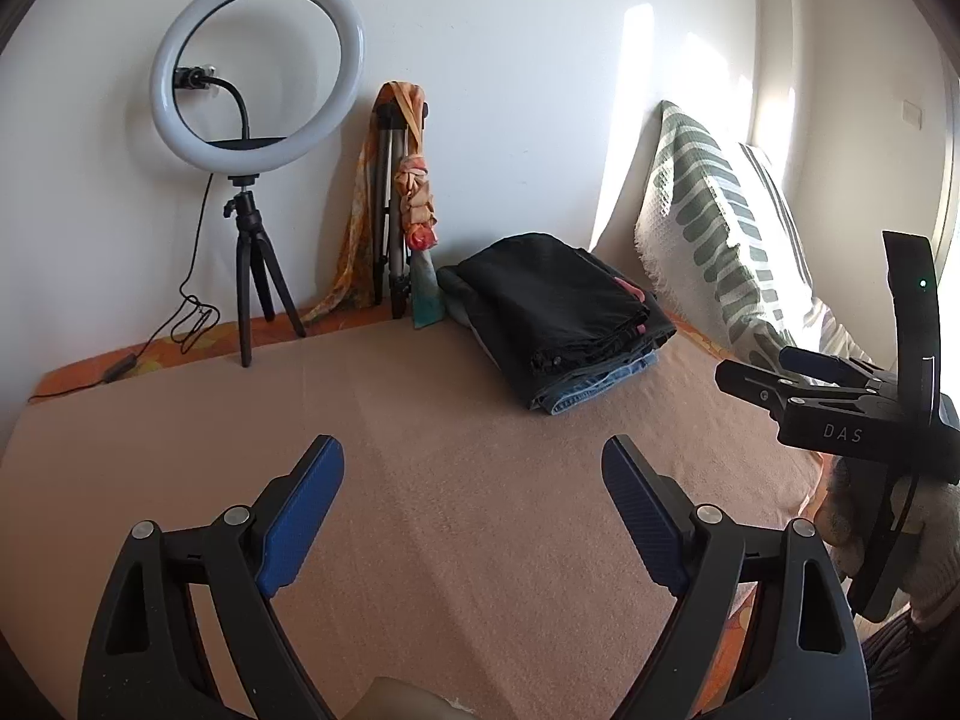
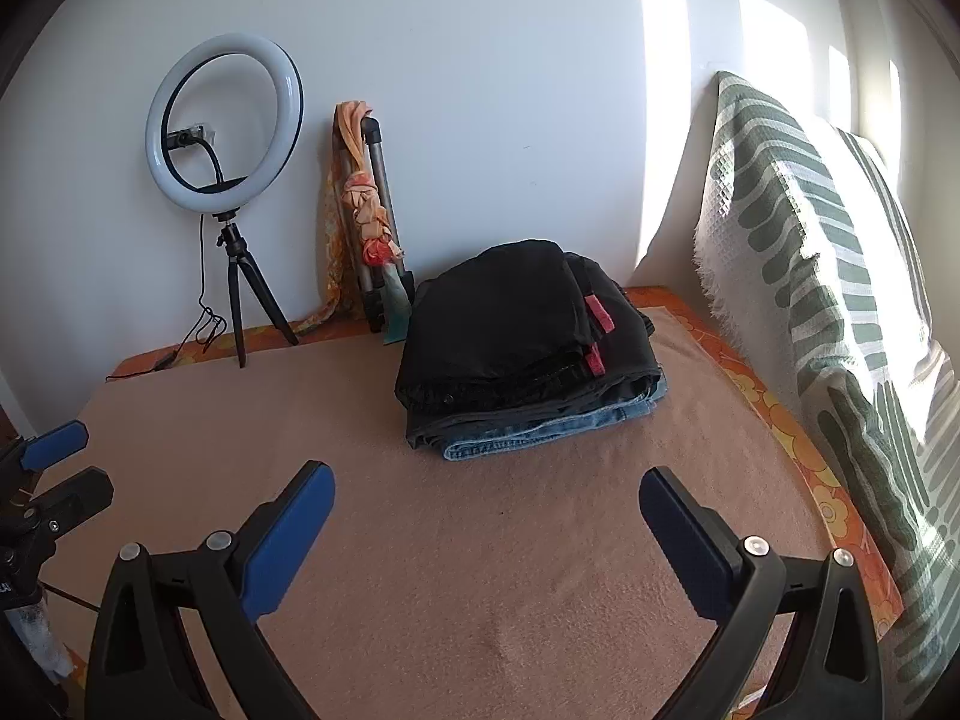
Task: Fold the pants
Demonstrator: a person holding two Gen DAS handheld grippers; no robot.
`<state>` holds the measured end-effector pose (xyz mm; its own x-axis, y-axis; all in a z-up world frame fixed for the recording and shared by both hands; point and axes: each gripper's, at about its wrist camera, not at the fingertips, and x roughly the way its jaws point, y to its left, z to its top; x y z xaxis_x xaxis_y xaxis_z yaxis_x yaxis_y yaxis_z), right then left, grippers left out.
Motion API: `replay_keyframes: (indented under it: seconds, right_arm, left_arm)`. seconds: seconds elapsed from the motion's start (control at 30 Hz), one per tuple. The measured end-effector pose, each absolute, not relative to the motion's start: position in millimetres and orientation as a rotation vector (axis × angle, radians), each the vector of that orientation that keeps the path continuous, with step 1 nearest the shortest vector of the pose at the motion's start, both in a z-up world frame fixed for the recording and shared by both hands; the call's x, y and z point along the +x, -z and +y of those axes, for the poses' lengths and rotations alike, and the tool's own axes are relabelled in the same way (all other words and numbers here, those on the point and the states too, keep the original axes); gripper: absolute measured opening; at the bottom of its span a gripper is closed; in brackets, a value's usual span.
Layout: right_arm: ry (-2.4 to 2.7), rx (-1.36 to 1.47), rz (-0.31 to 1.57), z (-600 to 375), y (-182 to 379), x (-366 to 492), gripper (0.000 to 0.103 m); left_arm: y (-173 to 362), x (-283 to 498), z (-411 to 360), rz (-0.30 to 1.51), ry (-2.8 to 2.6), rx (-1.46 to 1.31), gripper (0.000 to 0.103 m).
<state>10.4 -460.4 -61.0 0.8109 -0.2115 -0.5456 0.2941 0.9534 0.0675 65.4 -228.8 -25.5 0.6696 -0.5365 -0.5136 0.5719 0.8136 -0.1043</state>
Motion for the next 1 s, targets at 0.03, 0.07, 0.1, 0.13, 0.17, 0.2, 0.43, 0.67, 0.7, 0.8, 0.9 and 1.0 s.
replay_keyframes:
  seconds: [0.03, 0.07, 0.1, 0.13, 0.17, 0.2, 0.43, 0.67, 0.7, 0.8, 0.9, 1.0]
  right_arm:
    - [0.272, 0.148, 0.561, -459, 62, 10, 0.103]
    - [0.271, 0.142, 0.56, -458, 62, 9, 0.103]
    - [0.271, 0.137, 0.557, -456, 62, 8, 0.103]
    - [0.272, 0.131, 0.552, -455, 62, 7, 0.103]
    - [0.272, 0.125, 0.549, -454, 62, 7, 0.103]
    - [0.273, 0.121, 0.545, -453, 61, 6, 0.103]
    - [0.28, 0.113, 0.514, -450, 56, 3, 0.103]
    - [0.292, 0.123, 0.513, -451, 57, 3, 0.103]
    - [0.295, 0.123, 0.512, -452, 56, 3, 0.103]
    - [0.297, 0.124, 0.509, -452, 56, 4, 0.103]
    - [0.295, 0.124, 0.513, -452, 56, 3, 0.103]
    - [0.293, 0.124, 0.514, -452, 56, 4, 0.103]
  left_arm:
    - [26, 66, -228, 0.562, 0.629, 0.069, 0.088]
    - [27, 66, -228, 0.57, 0.633, 0.069, 0.088]
    - [28, 66, -227, 0.578, 0.634, 0.063, 0.088]
    - [28, 65, -227, 0.583, 0.635, 0.054, 0.088]
    - [29, 64, -226, 0.583, 0.637, 0.047, 0.088]
    - [29, 62, -226, 0.58, 0.638, 0.045, 0.088]
    - [29, 54, -230, 0.558, 0.607, 0.1, 0.103]
    - [29, 55, -228, 0.564, 0.608, 0.087, 0.103]
    - [29, 55, -227, 0.566, 0.607, 0.085, 0.103]
    - [29, 57, -225, 0.569, 0.606, 0.08, 0.103]
    - [30, 57, -225, 0.57, 0.605, 0.086, 0.103]
    - [31, 57, -225, 0.575, 0.607, 0.087, 0.103]
